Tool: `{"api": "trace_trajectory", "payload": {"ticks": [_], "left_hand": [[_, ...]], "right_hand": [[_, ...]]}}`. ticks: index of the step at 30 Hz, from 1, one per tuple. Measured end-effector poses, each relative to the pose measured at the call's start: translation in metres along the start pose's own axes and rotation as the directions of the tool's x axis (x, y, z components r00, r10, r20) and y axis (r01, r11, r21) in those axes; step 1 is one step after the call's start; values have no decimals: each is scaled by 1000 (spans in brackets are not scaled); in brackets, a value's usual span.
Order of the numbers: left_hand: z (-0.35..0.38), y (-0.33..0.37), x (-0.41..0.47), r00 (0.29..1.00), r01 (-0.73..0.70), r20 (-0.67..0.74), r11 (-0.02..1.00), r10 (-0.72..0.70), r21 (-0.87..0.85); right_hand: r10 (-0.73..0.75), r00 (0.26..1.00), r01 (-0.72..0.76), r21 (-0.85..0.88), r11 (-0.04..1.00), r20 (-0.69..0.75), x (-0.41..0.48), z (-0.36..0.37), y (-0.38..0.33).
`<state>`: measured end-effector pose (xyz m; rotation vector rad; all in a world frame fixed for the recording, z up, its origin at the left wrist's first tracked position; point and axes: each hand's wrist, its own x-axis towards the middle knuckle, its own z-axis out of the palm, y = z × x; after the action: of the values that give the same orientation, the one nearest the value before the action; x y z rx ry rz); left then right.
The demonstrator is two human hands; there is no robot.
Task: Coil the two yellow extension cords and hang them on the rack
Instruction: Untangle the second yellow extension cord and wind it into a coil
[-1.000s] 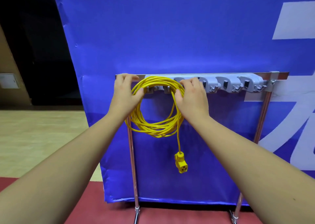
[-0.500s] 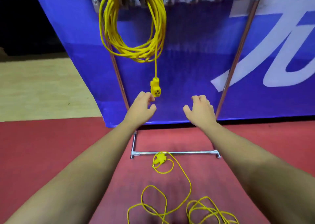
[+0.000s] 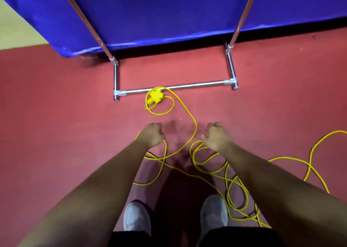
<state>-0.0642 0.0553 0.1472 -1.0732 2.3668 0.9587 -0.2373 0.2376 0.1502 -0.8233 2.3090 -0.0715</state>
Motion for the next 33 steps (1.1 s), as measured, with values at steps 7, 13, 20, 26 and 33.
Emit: {"api": "trace_trajectory", "payload": {"ticks": [7,13,20,26,33], "left_hand": [[102,-54,45,973,-53,229,996,34,76],[159,-78,45,964,-222,202,943,174,247],[156,-82,50,965,-258,133,919,227,299],[107,-47,40,924,-259,227,940,308,-221],[-21,20,1,978,-202,-67,842,195,-500]], "right_hand": [[-199,916,224,-33,974,347,32,127,8],[-323,873,432,-274,859,365,17,205,5],[-319,927,362,-253,897,197,9,213,2],[-304,949,265,306,914,86,35,123,-19],[-399,916,362,339,869,45,13,-4,-35]]}}
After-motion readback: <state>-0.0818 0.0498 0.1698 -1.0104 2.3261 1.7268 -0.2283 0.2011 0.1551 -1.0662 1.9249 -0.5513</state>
